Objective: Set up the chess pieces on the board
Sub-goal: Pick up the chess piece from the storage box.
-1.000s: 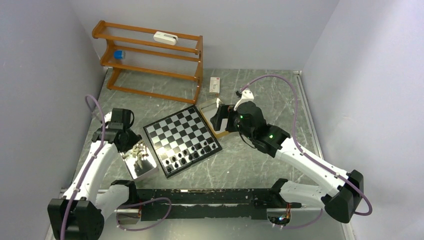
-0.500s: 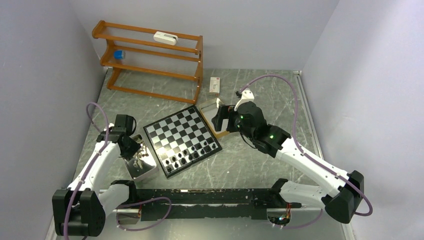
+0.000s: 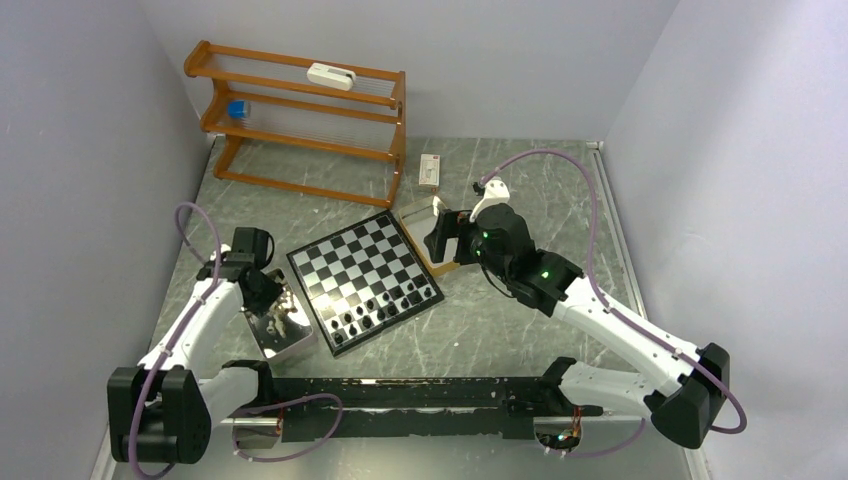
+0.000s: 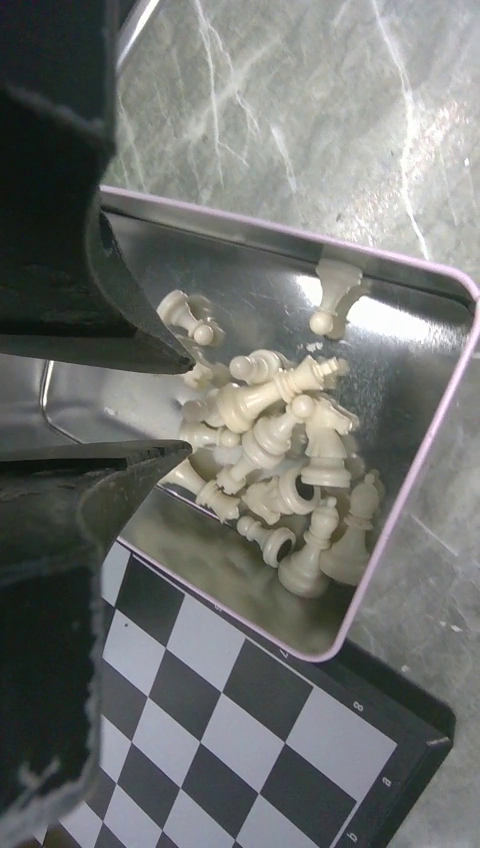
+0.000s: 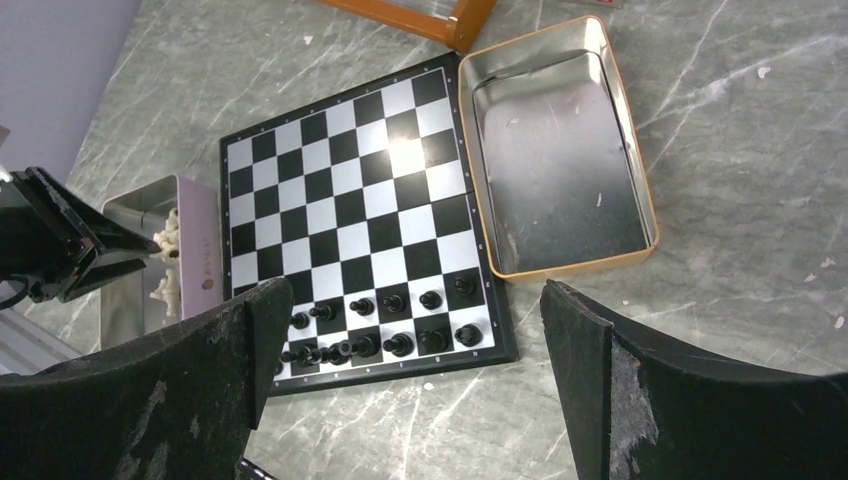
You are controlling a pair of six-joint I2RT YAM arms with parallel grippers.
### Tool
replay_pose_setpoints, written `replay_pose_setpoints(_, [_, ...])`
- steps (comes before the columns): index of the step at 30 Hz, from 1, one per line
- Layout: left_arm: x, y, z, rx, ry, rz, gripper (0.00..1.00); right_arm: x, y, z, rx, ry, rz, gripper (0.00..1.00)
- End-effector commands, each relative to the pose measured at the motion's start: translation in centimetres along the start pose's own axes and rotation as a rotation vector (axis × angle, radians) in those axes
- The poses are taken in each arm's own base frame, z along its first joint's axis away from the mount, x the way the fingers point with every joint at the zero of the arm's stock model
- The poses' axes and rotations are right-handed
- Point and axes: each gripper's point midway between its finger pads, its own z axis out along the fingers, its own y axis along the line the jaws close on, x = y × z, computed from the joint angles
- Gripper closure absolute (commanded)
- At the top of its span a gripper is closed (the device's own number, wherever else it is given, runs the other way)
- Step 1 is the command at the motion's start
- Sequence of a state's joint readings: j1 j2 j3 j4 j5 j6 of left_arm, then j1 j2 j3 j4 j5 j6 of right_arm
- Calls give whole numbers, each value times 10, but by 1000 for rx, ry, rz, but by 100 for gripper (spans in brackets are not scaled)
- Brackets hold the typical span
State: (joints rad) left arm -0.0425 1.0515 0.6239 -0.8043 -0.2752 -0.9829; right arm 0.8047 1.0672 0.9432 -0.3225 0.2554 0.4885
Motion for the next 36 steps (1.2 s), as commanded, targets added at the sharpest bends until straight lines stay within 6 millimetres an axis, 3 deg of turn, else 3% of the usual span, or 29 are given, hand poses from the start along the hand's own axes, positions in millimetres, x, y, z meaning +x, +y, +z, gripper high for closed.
replay_pose_setpoints(1, [-4,-15,6,50,2,6,65,-2,-2,-5,3,-17,-7,0])
replay_pose_setpoints(17, [4,-7,17,0,35,36,66,-9,5,-9,-26,-31,-11,0])
replay_pose_setpoints(36, [11,-2,23,-26,64,61,69,1,2,-7,-23,-7,4,1])
